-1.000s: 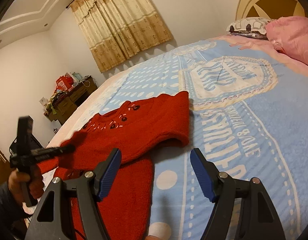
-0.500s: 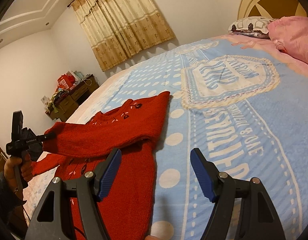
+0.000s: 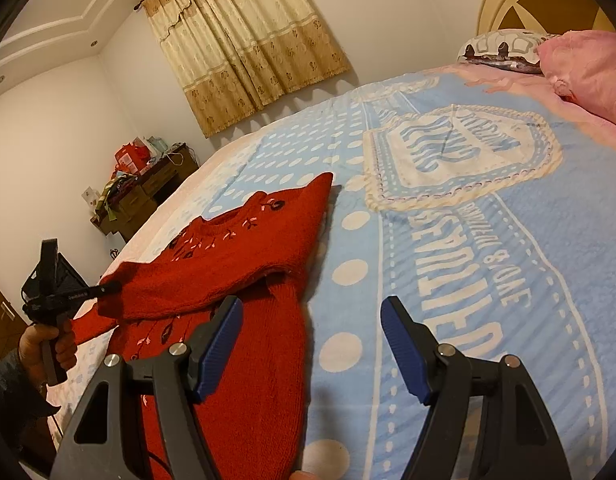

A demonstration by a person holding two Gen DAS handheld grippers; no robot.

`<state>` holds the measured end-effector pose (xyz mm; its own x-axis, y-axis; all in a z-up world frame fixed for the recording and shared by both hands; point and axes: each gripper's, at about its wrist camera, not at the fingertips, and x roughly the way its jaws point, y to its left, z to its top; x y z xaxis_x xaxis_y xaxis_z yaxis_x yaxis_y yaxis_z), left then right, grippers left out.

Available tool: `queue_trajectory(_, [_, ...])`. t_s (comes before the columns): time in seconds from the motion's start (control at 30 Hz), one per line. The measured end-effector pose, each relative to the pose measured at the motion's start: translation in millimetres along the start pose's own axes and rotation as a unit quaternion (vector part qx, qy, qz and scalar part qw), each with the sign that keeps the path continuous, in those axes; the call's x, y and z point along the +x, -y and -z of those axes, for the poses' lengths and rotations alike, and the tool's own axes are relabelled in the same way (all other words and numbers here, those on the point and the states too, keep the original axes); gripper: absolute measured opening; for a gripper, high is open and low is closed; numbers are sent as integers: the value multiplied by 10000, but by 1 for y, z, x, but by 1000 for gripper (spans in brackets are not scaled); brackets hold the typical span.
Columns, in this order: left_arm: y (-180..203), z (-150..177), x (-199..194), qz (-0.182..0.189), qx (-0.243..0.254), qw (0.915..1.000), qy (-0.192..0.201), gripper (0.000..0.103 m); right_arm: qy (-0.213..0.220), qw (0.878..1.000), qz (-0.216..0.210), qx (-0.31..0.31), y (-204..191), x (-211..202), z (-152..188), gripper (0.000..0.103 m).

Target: Fold small clothes

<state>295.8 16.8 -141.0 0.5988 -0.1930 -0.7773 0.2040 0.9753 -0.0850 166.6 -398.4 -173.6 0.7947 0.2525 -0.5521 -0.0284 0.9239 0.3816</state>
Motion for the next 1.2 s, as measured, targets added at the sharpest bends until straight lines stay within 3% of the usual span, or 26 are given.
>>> queue_trajectory(0.2, [-18, 11, 0, 33, -329, 9994, 46, 11, -11, 10000, -3, 10, 0, 1, 0, 72])
queue_trajectory(0.37, [-21, 22, 14, -94, -327, 9993, -151, 12, -101, 9999, 8, -18, -2, 5, 1, 72])
queue_trajectory(0.47, [-16, 26, 20, -328, -293, 9989, -163, 22, -194, 9998, 34, -50, -3, 8, 3, 72])
queue_trajectory(0.53, [-11, 28, 19, -629, -216, 9977, -98, 44, -155, 9998, 83, -116, -5, 7, 4, 72])
queue_trajectory(0.63, [-4, 35, 4, -740, -132, 9970, 169, 60, -3, 9995, 107, -289, -14, -1, 3, 72])
queue_trajectory(0.8, [12, 52, -16, -912, 132, 9940, 594, 67, -373, 9931, -559, -960, -68, 10, -5, 72])
queue_trajectory(0.87, [17, 59, -15, -887, 187, 9940, 604, 68, -776, 9859, -635, -1341, -93, 35, -7, 72])
queue_trajectory(0.97, [19, 69, -7, -862, 121, 9949, 517, 68, -1054, 9807, -541, -1553, -102, 69, -9, 72])
queue_trajectory(1.1, [12, 85, -12, -741, -174, 9958, 508, 68, -1506, 9849, -161, -839, -65, 109, -17, 72])
queue_trajectory(1.2, [7, 104, -22, -509, -443, 9962, 546, 68, -1331, 9891, -627, 72, -27, 106, -26, 72])
